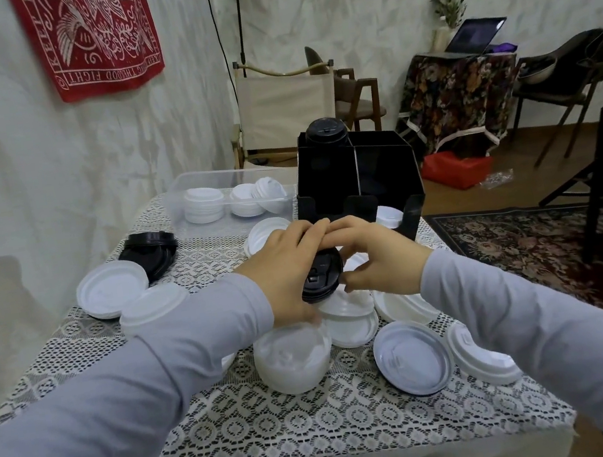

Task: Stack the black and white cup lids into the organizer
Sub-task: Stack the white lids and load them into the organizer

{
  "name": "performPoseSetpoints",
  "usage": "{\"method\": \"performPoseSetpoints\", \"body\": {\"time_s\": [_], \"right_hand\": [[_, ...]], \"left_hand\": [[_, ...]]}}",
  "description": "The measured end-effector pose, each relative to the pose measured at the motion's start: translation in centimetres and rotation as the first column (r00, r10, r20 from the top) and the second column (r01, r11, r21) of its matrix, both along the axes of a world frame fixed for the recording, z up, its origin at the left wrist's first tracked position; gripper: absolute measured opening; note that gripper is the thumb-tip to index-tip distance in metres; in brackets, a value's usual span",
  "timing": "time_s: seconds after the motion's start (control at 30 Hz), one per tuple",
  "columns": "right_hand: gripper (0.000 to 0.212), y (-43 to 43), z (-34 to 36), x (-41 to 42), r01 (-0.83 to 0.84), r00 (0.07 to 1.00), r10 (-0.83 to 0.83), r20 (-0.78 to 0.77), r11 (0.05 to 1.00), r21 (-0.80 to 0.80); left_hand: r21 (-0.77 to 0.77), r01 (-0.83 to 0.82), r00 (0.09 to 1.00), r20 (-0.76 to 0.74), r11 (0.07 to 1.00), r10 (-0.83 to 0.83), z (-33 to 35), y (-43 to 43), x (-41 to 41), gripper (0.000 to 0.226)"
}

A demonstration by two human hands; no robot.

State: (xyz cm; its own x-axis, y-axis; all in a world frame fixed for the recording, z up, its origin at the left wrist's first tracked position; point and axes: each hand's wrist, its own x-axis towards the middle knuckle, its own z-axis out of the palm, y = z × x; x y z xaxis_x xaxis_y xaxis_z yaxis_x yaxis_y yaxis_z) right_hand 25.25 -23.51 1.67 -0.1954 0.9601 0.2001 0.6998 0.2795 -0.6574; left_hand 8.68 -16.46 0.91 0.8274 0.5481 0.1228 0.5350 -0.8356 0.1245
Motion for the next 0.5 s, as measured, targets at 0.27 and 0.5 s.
{"method": "performPoseSetpoints", "body": {"time_s": [0.27,0.5], "right_hand": [[0.052,0.2,0.2,0.7,-0.002,0.987,-0.003,-0.16,1.0,-0.03],[0.031,2.7,0.3,3.5,0.378,0.914,-0.379,0.147,0.925,0.04]], "left_hand": [[0.106,-0.043,0.998,-0.033,0.993,0.046,0.2,-0.2,-0.2,0.094],[0.118,-0.063,0.996,-0.057,0.991,0.07,0.6,-0.2,-1.4,0.1]]}}
